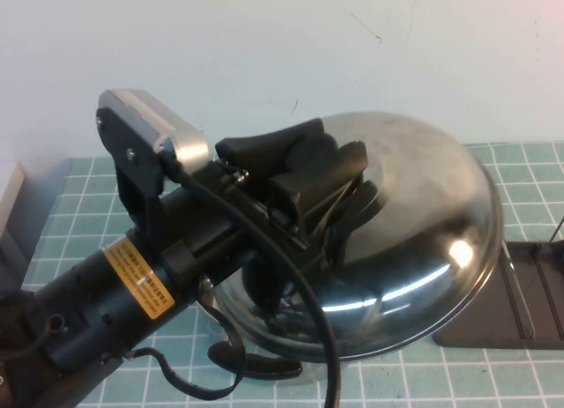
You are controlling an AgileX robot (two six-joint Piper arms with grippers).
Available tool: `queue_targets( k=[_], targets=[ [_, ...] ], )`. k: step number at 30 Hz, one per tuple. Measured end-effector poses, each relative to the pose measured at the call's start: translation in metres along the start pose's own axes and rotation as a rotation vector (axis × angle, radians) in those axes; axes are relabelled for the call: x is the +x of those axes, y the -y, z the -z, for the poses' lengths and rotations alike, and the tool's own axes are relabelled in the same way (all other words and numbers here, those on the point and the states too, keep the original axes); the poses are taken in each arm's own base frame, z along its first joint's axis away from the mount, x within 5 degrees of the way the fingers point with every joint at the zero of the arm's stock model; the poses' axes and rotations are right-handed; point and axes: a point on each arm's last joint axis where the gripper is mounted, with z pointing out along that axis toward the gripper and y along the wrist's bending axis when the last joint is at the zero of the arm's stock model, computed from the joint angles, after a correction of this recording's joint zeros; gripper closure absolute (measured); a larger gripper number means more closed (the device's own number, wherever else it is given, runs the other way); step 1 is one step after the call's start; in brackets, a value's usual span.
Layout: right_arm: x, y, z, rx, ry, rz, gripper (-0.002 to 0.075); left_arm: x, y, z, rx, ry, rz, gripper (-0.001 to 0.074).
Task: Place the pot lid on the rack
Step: Hand over the pot lid
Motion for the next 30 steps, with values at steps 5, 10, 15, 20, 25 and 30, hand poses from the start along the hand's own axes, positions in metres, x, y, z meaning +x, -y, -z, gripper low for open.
queue_targets(
  k=[5, 10, 15, 20, 25, 30],
  targets=[
    [-0.013, -0.018, -0.014, -0.070, -0.095, 0.009, 0.0684, -0.012, 0.008, 0.001, 0.093, 0.134, 0.072, 0.0421],
    [-0.031, -0.040, -0.031, -0.156, -0.204, 0.008, 0.0440, -0.015, 0.009, 0.002, 0.122, 0.153, 0.237, 0.0421],
    [-0.052, -0.056, -0.049, -0.211, -0.270, -0.002, 0.0223, -0.015, 0.009, 0.002, 0.125, 0.154, 0.270, 0.0421],
    [-0.068, -0.065, -0.067, -0.264, -0.338, -0.015, 0.0186, -0.015, 0.009, 0.002, 0.126, 0.153, 0.271, 0.0421],
    [-0.080, -0.065, -0.084, -0.277, -0.374, -0.033, 0.0192, -0.014, 0.011, 0.002, 0.138, 0.142, 0.257, 0.0421],
    [-0.087, -0.061, -0.098, -0.281, -0.408, -0.059, 0.0224, -0.013, 0.012, 0.002, 0.150, 0.131, 0.236, 0.0421]
  ],
)
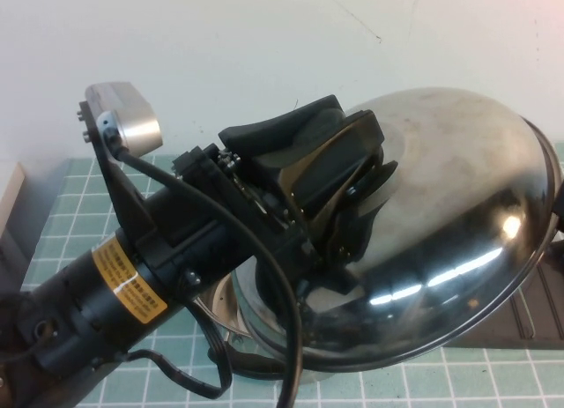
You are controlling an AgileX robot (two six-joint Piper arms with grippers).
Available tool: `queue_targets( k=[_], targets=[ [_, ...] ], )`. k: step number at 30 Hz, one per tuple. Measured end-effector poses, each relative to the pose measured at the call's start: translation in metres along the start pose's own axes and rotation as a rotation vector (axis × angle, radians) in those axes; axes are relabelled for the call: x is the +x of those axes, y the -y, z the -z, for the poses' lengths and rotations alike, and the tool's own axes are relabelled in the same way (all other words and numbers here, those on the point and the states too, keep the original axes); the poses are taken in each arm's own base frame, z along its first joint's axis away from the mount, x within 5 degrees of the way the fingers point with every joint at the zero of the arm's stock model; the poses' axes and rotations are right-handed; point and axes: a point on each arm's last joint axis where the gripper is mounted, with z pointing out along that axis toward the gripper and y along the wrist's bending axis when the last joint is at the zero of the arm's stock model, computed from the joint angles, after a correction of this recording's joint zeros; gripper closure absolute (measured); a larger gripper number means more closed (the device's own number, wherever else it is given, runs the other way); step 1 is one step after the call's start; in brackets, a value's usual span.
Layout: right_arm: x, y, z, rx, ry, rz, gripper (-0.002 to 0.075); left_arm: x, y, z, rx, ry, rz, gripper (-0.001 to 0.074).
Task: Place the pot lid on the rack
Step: Hand over the pot lid, then place the pot lid on the pot rack
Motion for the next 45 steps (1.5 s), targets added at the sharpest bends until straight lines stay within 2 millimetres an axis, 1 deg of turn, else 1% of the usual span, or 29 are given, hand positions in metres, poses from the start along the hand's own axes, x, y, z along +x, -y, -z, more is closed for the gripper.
queue_targets(
  k=[5, 12, 14, 16, 18, 22, 23, 24, 28, 29, 30, 34, 36, 38, 45],
  targets=[
    [-0.012, 0.007, -0.009, -0.006, -0.025, -0.014, 0.0233, 0.001, -0.001, -0.001, 0.002, -0.002, -0.009, 0.0421],
    [-0.016, 0.013, -0.030, -0.039, -0.104, -0.031, 0.0235, 0.021, -0.014, -0.008, 0.019, -0.029, 0.020, 0.0421],
    [-0.016, 0.018, -0.036, -0.037, -0.124, -0.037, 0.0248, 0.027, -0.018, -0.009, 0.025, -0.033, 0.033, 0.0421],
    [-0.015, 0.022, -0.040, -0.028, -0.132, -0.031, 0.0301, 0.033, -0.023, -0.011, 0.017, -0.047, 0.047, 0.0421],
    [-0.016, 0.025, -0.041, -0.013, -0.128, -0.016, 0.0388, 0.038, -0.028, -0.012, 0.004, -0.060, 0.059, 0.0421],
    [-0.015, 0.023, -0.042, -0.031, -0.137, -0.006, 0.0603, 0.041, -0.031, -0.013, -0.007, -0.066, 0.067, 0.0421],
    [-0.015, 0.022, -0.042, -0.037, -0.139, -0.001, 0.0634, 0.041, -0.031, -0.013, -0.007, -0.063, 0.067, 0.0421],
    [-0.015, 0.021, -0.042, -0.045, -0.142, 0.002, 0.0645, 0.041, -0.031, -0.013, -0.009, -0.062, 0.068, 0.0421],
    [-0.016, 0.020, -0.042, -0.050, -0.141, 0.029, 0.0645, 0.040, -0.031, -0.013, -0.007, -0.060, 0.044, 0.0418],
    [-0.016, 0.020, -0.042, -0.049, -0.139, 0.039, 0.0647, 0.041, -0.031, -0.013, -0.010, -0.064, 0.034, 0.0407],
    [-0.016, 0.021, -0.042, -0.039, -0.137, 0.053, 0.0650, 0.041, -0.032, -0.013, -0.017, -0.068, 0.022, 0.0386],
    [-0.018, 0.026, -0.043, 0.010, -0.112, 0.093, 0.0650, 0.040, -0.034, -0.013, -0.045, -0.055, 0.014, 0.0256],
    [-0.020, 0.029, -0.043, 0.043, -0.095, 0.111, 0.0650, 0.038, -0.036, -0.013, -0.053, -0.047, -0.001, 0.0227],
    [-0.022, 0.030, -0.043, 0.067, -0.080, 0.126, 0.0650, 0.036, -0.040, -0.012, -0.067, -0.043, -0.015, 0.0215],
    [-0.026, 0.031, -0.043, 0.087, -0.063, 0.183, 0.0650, 0.021, -0.066, -0.001, -0.156, -0.034, -0.078, 0.0212]
  ],
)
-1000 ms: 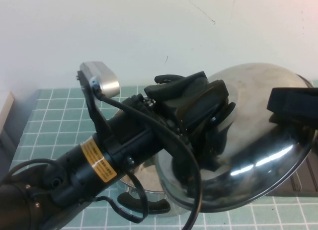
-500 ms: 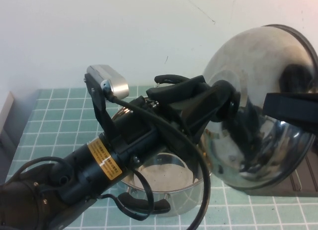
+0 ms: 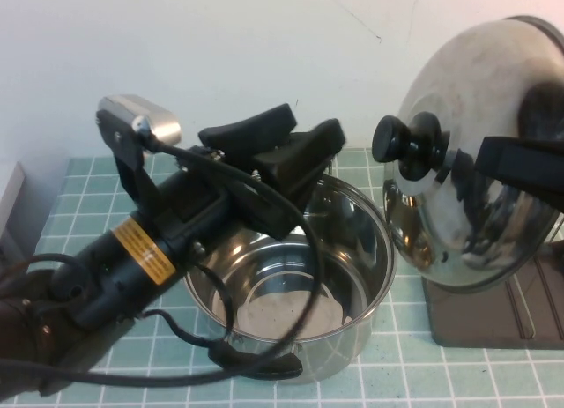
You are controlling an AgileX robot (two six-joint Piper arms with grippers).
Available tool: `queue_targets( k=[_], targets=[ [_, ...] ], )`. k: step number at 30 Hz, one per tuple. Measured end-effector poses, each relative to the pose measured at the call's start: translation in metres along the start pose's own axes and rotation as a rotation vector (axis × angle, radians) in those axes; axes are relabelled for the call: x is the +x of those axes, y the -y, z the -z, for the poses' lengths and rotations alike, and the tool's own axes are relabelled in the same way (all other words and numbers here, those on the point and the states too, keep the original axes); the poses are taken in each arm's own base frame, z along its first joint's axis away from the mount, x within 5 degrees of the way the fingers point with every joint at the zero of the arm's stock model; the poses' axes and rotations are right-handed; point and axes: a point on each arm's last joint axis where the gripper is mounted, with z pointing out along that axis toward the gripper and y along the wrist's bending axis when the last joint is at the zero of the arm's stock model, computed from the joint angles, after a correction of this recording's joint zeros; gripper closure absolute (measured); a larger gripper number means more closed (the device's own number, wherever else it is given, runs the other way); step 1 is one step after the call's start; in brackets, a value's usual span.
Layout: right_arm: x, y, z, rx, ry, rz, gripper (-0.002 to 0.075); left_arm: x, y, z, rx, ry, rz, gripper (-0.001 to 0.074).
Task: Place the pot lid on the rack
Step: Place the pot lid on the pot rack
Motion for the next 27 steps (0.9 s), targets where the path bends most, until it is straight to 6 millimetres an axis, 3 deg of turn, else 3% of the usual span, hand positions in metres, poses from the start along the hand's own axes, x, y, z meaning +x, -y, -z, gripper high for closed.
queue_targets(
  k=[4, 9, 11, 19, 24, 27],
  targets=[
    [-0.005, -0.003, 0.000, -0.005, 0.010, 0.056, 0.0650, -0.005, -0.013, 0.006, -0.022, -0.025, -0.025, 0.0311],
    [-0.011, -0.008, 0.000, 0.024, -0.062, 0.169, 0.0650, -0.007, -0.026, 0.015, -0.038, -0.118, -0.095, 0.0627],
    [-0.015, -0.009, 0.001, 0.068, -0.121, 0.211, 0.0650, -0.009, -0.028, 0.019, -0.056, -0.167, -0.146, 0.0689],
    [-0.026, -0.004, 0.020, 0.410, -0.272, 0.378, 0.0650, -0.032, -0.029, 0.048, -0.399, -0.356, -0.328, 0.0732],
    [-0.021, 0.019, 0.033, 0.646, -0.375, 0.362, 0.0650, -0.054, -0.015, 0.071, -0.537, -0.369, -0.429, 0.0733],
    [-0.026, 0.030, 0.029, 0.699, -0.327, 0.337, 0.0650, -0.062, -0.005, 0.079, -0.539, -0.339, -0.461, 0.0733]
  ],
)
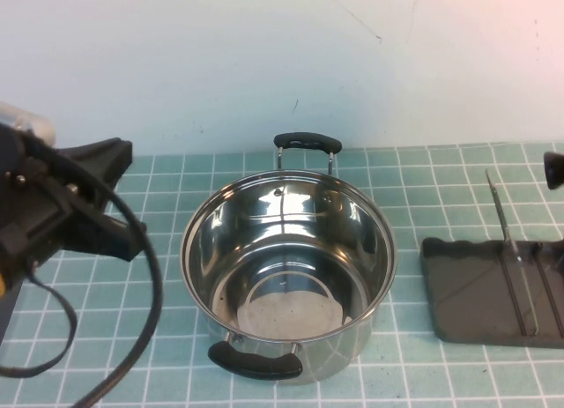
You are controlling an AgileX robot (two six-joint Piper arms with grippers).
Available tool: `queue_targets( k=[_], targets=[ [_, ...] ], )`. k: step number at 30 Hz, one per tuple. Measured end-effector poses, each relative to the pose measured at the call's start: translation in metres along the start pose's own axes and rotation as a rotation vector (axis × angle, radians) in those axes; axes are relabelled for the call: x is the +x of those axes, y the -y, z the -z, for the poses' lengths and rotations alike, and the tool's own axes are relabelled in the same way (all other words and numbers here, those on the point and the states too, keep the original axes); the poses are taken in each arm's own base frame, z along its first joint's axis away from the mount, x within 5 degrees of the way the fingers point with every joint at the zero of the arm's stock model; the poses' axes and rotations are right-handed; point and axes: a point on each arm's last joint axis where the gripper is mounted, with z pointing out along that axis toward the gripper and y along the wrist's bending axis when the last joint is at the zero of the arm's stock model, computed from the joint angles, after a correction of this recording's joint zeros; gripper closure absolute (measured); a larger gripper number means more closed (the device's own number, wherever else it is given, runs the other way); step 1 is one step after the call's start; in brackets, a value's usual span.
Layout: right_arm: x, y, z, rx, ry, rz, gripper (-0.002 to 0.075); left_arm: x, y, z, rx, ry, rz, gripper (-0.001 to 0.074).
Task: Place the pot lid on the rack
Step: Place the pot lid on the pot rack
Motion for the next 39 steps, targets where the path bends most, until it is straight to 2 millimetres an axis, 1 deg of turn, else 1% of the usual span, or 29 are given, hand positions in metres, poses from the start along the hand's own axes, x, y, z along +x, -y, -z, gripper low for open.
queue_targets(
  k=[3, 6, 9, 12, 18, 21, 27, 30, 34, 39],
  targets=[
    [-0.005, 0.003, -0.014, -0.017, 0.030, -0.029, 0.0650, -0.002, 0.001, 0.008, -0.003, 0.020, -0.010, 0.0733],
    [-0.010, 0.002, -0.023, -0.067, 0.070, -0.024, 0.0650, -0.001, 0.001, 0.011, -0.004, 0.020, -0.012, 0.0733],
    [-0.014, -0.002, -0.028, -0.133, 0.118, -0.018, 0.0650, 0.003, 0.001, 0.011, -0.010, 0.004, -0.019, 0.0734],
    [-0.016, -0.006, -0.029, -0.192, 0.156, -0.047, 0.0650, 0.003, 0.001, 0.011, -0.010, 0.001, -0.030, 0.0734],
    [-0.017, -0.011, -0.029, -0.252, 0.167, -0.060, 0.0650, 0.003, 0.001, 0.011, -0.010, 0.000, -0.038, 0.0734],
    [-0.020, -0.014, -0.027, -0.283, 0.202, -0.030, 0.0650, 0.003, 0.001, 0.011, -0.010, 0.000, -0.038, 0.0734],
    [-0.031, -0.021, -0.007, -0.291, 0.309, 0.016, 0.0651, 0.004, 0.001, 0.011, -0.009, -0.001, -0.043, 0.0734],
    [-0.032, -0.022, -0.006, -0.305, 0.310, 0.012, 0.0651, 0.004, 0.001, 0.011, -0.008, -0.002, -0.045, 0.0735],
    [-0.029, -0.017, -0.023, -0.315, 0.255, -0.002, 0.0651, 0.004, 0.001, 0.011, -0.007, -0.003, -0.053, 0.0735],
    [-0.019, -0.006, -0.063, -0.324, 0.134, -0.062, 0.0651, 0.004, 0.001, 0.011, -0.004, -0.007, -0.076, 0.0736]
  ],
)
